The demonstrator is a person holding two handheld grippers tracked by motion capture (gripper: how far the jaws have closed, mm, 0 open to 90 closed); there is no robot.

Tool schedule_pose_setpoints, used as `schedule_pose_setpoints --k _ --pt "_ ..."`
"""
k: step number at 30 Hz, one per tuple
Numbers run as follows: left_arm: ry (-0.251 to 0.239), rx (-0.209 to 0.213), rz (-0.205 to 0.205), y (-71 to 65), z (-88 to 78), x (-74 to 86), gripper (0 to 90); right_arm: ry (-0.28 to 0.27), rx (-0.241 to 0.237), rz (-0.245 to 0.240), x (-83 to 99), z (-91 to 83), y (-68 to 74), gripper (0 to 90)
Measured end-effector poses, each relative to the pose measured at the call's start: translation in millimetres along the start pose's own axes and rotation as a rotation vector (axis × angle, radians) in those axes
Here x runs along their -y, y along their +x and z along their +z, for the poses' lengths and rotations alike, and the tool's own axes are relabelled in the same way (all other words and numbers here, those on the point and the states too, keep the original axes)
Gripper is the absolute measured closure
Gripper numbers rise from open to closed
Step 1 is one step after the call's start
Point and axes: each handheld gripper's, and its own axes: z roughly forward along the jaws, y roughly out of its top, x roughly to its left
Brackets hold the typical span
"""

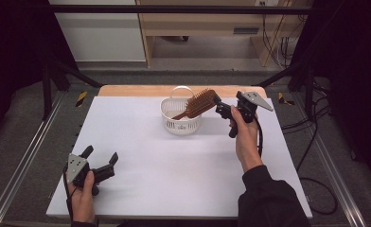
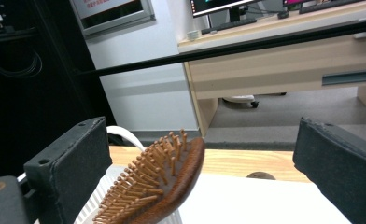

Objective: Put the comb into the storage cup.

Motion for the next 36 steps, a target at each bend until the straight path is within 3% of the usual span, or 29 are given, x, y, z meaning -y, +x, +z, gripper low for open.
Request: schedule_pose_setpoints --k 12,36 --pt "0.001 0.006 0.003 -0.4 0.7 -0.5 1.4 -0.031 -0.002 -0.042 -5.6 -19.5 -9.6 4.3" --pt "0.003 0.005 -0.003 2.9 -1.6 -0.5 1.3 -0.016 -0.003 -0.091 -1.1 -56.9 -30.9 4.1"
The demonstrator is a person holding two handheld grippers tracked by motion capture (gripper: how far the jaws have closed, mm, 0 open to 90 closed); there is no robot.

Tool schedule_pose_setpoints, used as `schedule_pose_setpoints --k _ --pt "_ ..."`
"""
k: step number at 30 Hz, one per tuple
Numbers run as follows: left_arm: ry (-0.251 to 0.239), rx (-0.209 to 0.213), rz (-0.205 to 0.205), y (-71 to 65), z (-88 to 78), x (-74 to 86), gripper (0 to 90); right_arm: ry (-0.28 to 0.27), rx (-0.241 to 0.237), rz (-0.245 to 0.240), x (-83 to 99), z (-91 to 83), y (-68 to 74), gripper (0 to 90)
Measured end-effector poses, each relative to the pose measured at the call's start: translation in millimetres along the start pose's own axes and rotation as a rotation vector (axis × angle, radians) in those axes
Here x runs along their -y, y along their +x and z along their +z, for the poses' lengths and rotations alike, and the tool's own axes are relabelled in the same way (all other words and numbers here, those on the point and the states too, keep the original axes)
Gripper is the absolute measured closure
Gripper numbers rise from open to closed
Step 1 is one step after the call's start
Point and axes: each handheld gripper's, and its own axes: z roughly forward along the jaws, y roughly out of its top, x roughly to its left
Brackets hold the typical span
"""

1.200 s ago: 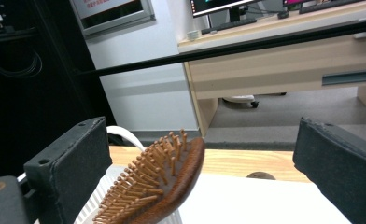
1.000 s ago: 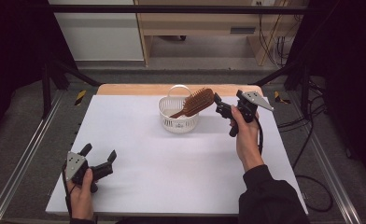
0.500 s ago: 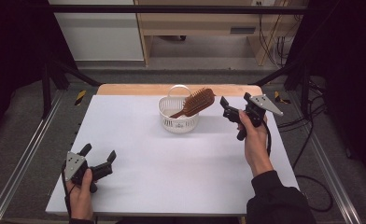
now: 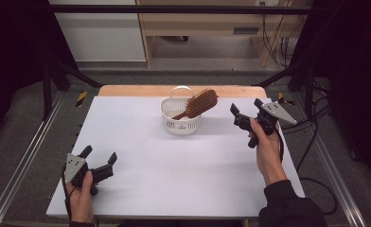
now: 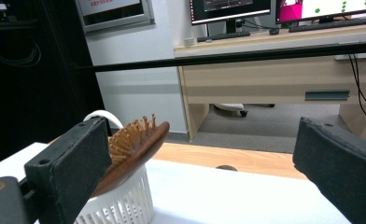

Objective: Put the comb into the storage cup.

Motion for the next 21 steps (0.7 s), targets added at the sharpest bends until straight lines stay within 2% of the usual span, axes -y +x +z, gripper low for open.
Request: schedule_pose_setpoints --k 8,21 --pt "-0.004 0.001 -0.014 2.5 -1.2 -0.4 1.2 0.004 -0.001 -0.020 5.1 -15.8 -6.6 3.9" --pt "-0.003 0.015 -0.009 0.2 -5.1 -1.0 1.2 0.018 -0.006 -0.058 14.1 -42.3 -17.6 3.8"
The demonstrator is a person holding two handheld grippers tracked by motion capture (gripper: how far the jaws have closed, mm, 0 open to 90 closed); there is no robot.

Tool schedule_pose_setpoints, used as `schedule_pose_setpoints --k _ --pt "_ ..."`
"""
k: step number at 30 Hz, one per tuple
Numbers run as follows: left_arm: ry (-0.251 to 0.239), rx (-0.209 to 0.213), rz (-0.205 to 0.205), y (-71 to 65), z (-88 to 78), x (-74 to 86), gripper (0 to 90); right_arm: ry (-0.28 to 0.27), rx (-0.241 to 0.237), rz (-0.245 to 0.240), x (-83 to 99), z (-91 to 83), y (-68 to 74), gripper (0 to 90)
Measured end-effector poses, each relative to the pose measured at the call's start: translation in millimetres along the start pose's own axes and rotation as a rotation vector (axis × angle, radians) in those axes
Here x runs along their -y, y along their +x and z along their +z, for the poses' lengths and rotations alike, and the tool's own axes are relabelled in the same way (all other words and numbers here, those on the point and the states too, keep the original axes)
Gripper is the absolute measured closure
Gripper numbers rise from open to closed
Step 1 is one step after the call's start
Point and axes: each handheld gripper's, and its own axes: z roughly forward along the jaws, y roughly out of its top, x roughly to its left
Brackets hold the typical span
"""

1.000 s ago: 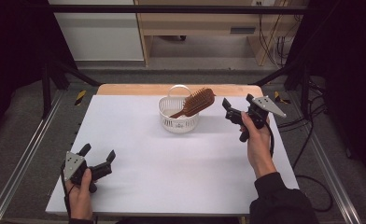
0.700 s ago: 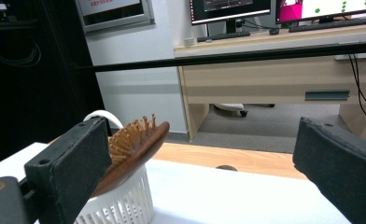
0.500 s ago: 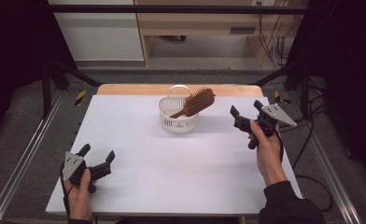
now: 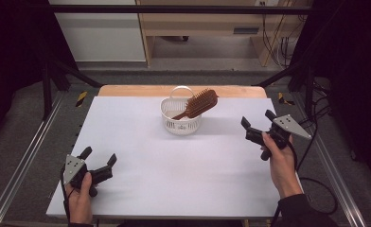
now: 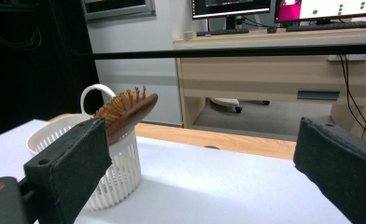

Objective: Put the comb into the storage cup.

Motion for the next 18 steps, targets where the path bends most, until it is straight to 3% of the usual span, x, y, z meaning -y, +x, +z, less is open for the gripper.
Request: schedule_pose_setpoints --k 12,18 --pt "0.007 0.012 0.010 -2.4 -3.8 -0.4 1.3 0.013 0.005 0.002 8.7 -18.5 -7.5 3.9" --pt "0.008 0.014 0.014 -1.1 -9.9 -0.3 1.3 0.019 0.011 0.026 12.2 -24.3 -11.0 3.8"
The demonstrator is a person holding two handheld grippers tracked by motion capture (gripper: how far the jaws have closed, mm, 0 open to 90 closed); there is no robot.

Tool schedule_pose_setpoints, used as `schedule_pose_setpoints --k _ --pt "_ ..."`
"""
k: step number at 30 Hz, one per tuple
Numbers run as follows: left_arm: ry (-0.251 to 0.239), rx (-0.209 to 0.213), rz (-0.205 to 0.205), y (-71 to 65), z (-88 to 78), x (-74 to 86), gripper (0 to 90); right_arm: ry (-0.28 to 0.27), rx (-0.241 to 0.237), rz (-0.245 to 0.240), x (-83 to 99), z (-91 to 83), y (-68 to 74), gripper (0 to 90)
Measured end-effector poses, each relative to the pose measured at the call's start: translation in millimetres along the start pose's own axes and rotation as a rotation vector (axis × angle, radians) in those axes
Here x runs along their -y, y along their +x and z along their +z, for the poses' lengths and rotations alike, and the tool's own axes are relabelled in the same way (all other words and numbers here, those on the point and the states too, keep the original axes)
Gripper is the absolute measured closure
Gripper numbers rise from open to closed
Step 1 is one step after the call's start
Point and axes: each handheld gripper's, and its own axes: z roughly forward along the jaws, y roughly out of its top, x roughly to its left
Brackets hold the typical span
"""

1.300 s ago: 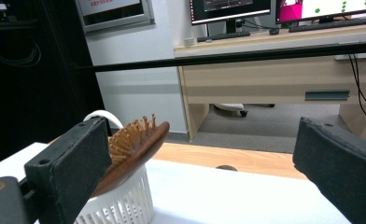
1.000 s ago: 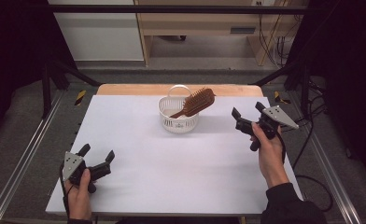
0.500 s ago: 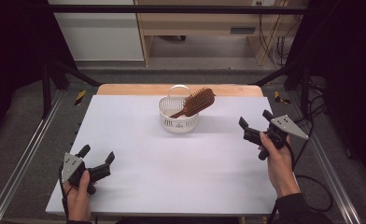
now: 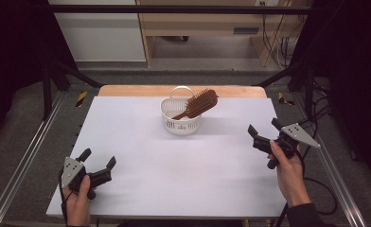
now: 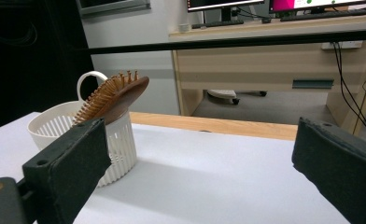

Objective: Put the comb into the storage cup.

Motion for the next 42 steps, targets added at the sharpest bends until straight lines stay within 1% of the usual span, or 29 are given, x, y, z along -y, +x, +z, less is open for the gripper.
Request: schedule_pose_setpoints --k 2,4,8,11,23,26,27,29,32,35,36,39,42 --pt "-0.008 -0.005 0.000 1.0 -3.2 -0.8 1.3 0.001 0.001 -0.002 1.5 -2.5 -0.3 3.8" --pt "-0.009 0.002 -0.002 0.9 -5.4 -1.3 1.2 0.002 -0.003 -0.007 3.5 -4.7 -1.0 3.8" --pt "-0.001 0.010 0.006 -0.4 -10.3 -0.3 1.3 0.005 -0.002 -0.033 7.8 -10.0 -2.8 3.9" --pt "-0.001 0.022 0.013 -1.5 -13.1 -0.3 1.2 -0.008 -0.005 -0.036 10.8 -15.9 -5.4 4.2" --pt "0.002 0.051 0.016 -3.8 -19.5 0.1 1.2 -0.008 0.000 -0.075 23.7 -41.1 -10.8 4.0" --pt "0.005 0.061 0.004 -4.2 -22.0 0.8 1.2 -0.008 -0.004 -0.079 27.6 -45.0 -10.5 4.0" --pt "0.008 0.065 0.001 -4.3 -22.9 0.8 1.2 -0.007 -0.006 -0.074 29.5 -46.4 -9.9 4.0" --pt "0.006 0.072 0.004 -4.9 -25.7 0.5 1.2 -0.002 0.000 -0.085 32.5 -48.1 -9.6 4.1" --pt "0.002 0.080 -0.003 -4.8 -29.2 0.7 1.0 0.001 -0.004 -0.088 37.9 -50.9 -9.2 4.0" --pt "0.005 0.079 0.003 -4.1 -32.0 1.8 1.0 0.002 -0.016 -0.087 42.7 -53.7 -8.8 4.0" --pt "0.005 0.086 -0.002 -4.2 -32.4 2.1 1.0 0.004 -0.018 -0.089 44.3 -54.4 -8.1 4.0" --pt "0.005 0.090 -0.006 -3.4 -32.2 2.3 1.0 0.008 -0.031 -0.100 49.1 -56.3 -5.3 4.0" --pt "0.007 0.097 -0.004 -4.1 -32.5 1.8 1.2 0.017 -0.046 -0.101 55.0 -56.6 -1.6 4.6"
